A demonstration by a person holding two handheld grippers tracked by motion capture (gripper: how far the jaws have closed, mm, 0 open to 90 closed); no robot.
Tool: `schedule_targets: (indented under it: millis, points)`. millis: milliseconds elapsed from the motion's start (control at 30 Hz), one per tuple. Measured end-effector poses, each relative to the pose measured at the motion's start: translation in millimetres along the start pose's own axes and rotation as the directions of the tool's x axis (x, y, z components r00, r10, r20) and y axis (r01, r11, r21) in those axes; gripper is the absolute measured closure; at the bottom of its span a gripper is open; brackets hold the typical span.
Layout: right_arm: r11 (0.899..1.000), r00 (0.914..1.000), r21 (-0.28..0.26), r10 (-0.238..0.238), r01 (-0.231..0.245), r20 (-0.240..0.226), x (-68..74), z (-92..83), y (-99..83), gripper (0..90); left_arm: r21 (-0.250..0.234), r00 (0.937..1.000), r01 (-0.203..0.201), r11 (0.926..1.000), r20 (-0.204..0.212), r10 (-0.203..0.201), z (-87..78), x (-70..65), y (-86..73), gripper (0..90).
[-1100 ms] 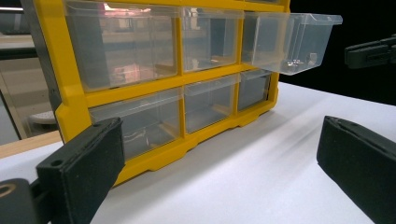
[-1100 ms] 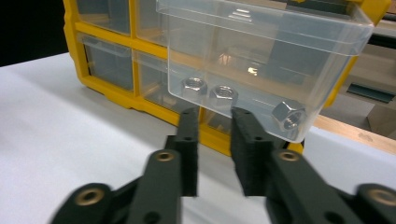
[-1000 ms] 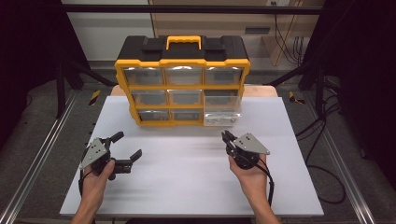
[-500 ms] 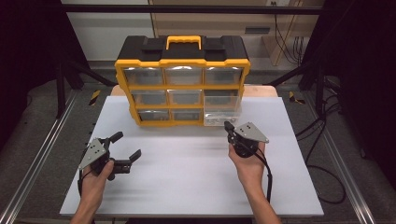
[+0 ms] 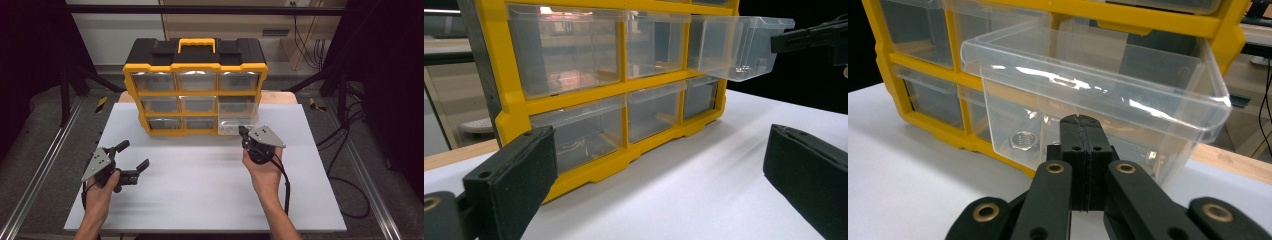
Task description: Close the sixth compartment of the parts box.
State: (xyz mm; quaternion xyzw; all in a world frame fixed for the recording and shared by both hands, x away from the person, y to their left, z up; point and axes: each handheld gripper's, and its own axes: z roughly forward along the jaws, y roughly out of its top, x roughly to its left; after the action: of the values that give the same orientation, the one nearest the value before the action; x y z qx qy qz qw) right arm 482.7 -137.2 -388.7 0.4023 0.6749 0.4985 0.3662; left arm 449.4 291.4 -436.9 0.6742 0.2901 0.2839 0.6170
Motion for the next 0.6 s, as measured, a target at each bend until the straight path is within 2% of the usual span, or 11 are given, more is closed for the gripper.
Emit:
schedule_targets:
  millis: [300, 600]
  points:
    - [1.000, 0.9998, 0.016, -0.020, 0.020, 0.008, -0.9, 4.5, 9.3, 90.0, 0.000, 1.0000, -0.001, 1.0000, -0.003, 0.001, -0.7, 0.8, 0.4, 1.1]
    - [1.000, 0.9999, 0.028, -0.004, 0.004, 0.014, -5.5, 12.2, 13.7, 90.0, 0.000, 1.0000, -0.004, 1.0000, -0.002, 0.004, -0.6, 0.3, 0.5, 1.1]
